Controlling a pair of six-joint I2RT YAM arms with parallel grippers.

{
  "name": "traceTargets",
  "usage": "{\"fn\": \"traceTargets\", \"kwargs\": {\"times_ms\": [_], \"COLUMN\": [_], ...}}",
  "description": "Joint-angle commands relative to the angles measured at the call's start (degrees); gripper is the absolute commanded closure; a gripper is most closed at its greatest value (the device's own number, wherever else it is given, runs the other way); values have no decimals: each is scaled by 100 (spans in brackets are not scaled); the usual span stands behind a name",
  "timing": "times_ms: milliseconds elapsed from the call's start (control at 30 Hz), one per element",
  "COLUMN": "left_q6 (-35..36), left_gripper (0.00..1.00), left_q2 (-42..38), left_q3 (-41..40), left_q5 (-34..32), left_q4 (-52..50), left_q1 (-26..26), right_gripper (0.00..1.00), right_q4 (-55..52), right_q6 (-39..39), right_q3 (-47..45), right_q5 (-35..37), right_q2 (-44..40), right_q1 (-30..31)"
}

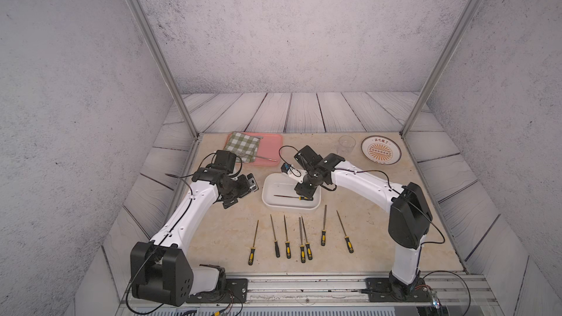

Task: Put the file tool into the storage box
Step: Place the file tool in the storage box, then pick up the file tool from the center of the board.

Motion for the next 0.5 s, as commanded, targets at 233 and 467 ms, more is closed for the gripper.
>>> {"fn": "traceTargets", "kwargs": {"times_ms": [233, 467], "left_q6": [328, 392], "left_gripper": [2, 2], "left_q2": [-352, -344], "left_q3": [-80, -563], "left_q5": [346, 468], "left_q4": [434, 823], "left_q1": [-5, -9], "right_gripper": [50, 47], "right_q4": [856, 134], "right_q6": [2380, 3446], "right_q3": [-1772, -3121], "right_q5": [1505, 1329], "right_q2": [-2451, -3316], "right_q1": [-181, -350]}}
